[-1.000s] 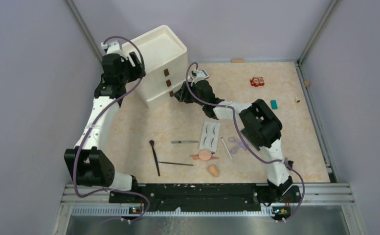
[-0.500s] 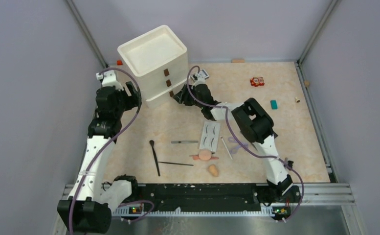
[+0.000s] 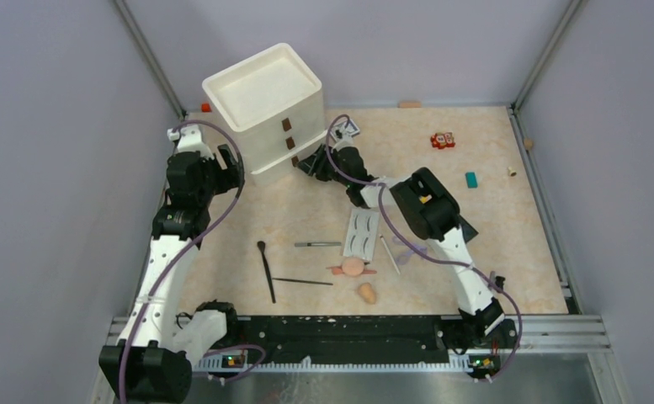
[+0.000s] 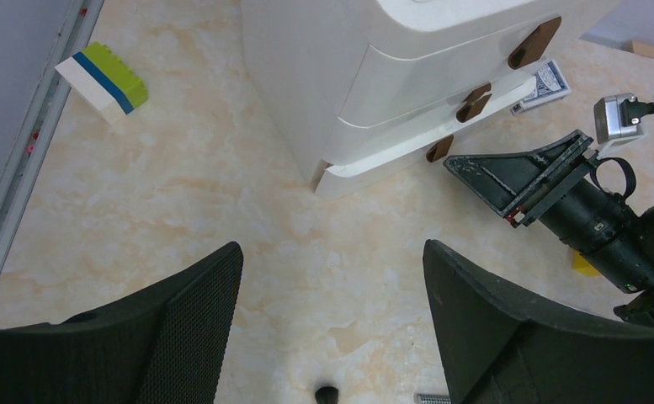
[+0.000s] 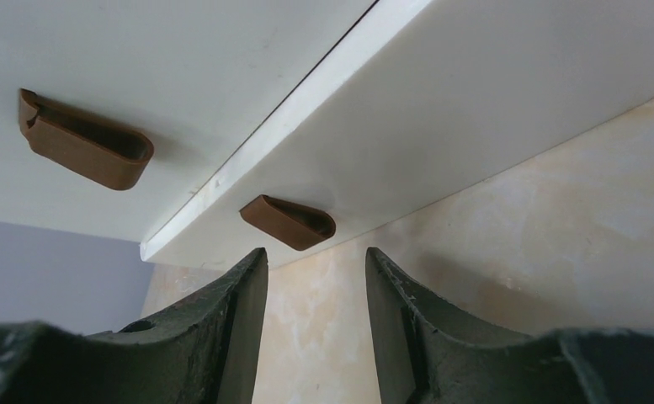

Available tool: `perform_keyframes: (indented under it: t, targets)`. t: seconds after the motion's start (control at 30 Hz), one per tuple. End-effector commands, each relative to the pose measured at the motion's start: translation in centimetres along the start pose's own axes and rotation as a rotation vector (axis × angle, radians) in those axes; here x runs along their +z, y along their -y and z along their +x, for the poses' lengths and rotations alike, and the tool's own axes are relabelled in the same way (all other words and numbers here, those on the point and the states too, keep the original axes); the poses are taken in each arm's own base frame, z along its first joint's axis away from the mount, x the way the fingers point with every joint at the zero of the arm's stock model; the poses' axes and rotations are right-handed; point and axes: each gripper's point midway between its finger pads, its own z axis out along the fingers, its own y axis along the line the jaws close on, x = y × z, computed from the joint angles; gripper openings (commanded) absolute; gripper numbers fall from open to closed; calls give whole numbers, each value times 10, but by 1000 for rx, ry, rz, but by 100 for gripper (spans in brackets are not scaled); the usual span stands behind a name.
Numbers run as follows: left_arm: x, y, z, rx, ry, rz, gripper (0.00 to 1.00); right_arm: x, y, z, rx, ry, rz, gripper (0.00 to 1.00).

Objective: Organize the makeup
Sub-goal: Open the drawer in the storage box.

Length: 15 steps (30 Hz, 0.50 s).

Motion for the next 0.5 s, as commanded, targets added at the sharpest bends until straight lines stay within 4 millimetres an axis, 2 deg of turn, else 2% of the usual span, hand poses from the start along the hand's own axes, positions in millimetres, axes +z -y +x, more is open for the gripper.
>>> perform_keyframes:
  t: [0.0,0.33,0.47]
  targets:
    - [-4,4,-11,13,44,20,84,11,-25,-22,11,58,-107,46]
    - [-4,5,-10,13,41,26,84,24,-19,-17,46,43,-120,44]
    - [-3,5,-9,13,37,27,84,26,-19,-17,51,43,-128,38]
